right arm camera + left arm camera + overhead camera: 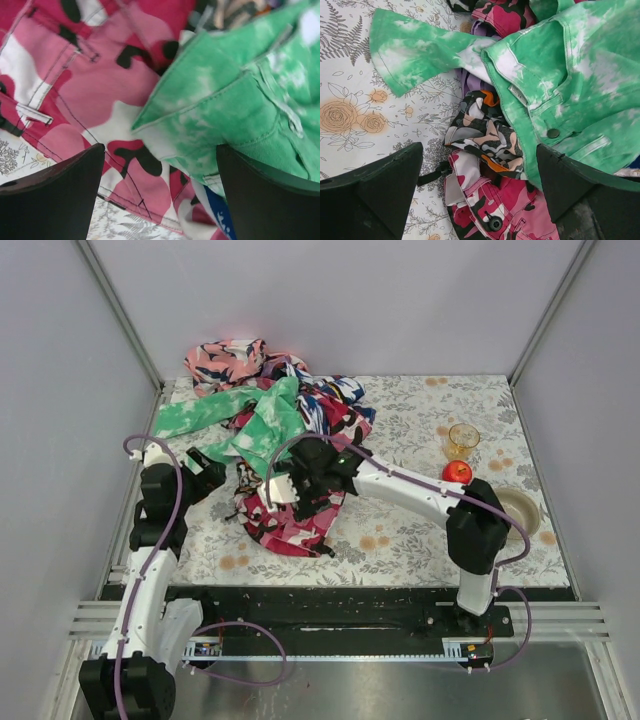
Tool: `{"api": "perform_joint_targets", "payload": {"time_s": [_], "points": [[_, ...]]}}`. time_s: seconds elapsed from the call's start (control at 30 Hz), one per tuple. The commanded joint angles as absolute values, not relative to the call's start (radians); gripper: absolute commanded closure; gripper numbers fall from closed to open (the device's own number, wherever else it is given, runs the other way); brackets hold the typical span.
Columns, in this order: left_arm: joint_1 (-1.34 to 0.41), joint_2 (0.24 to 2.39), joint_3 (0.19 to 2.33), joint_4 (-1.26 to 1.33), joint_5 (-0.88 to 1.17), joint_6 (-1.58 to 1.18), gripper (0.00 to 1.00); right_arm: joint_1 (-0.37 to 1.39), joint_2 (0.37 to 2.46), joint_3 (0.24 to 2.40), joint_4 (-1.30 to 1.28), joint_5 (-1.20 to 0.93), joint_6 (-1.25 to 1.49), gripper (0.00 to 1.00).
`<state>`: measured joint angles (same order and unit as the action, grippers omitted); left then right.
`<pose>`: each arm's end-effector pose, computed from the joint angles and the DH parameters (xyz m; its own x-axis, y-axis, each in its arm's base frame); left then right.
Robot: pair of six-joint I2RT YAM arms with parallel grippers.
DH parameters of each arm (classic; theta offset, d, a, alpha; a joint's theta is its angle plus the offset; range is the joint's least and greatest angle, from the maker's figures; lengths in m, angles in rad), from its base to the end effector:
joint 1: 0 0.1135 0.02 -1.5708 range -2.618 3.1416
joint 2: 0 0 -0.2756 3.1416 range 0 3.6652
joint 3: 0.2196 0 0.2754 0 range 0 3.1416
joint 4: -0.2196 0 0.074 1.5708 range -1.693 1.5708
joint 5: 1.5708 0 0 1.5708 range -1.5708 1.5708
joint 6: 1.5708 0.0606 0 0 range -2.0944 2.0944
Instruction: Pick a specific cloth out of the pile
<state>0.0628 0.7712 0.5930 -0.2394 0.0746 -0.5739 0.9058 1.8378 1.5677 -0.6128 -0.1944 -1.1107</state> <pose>0.2203 0.0093 0.2625 -0.3429 -0.5640 -0.7512 -0.2152 0.8256 -0.5216 0.2700 0.3633 0.2623 0.5479 -0.7260 -0.4156 -0.8036 -0.3187 -0.5026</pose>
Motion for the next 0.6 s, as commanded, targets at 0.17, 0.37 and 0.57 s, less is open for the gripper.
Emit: {"api": "perform_joint_targets", "payload": {"time_s": [0.17,0.37,0.57], "points": [[0.087,0.742,0.588,-0.216,0.015,-0.565,0.01,0.966,2.031,1.586,-0.604,-0.121,-1.439,0.01],[0.089,0.735,0.591,-0.236,-0.043,-0.566,0.01,0.948,2.223,1.643,-0.574,-0.071,-1.431,0.01],[0.089,0.730,0.594,-0.245,-0.075,-0.572,0.01,0.914,2.287,1.586,-0.430,-0.005,-1.392,0.30]]}}
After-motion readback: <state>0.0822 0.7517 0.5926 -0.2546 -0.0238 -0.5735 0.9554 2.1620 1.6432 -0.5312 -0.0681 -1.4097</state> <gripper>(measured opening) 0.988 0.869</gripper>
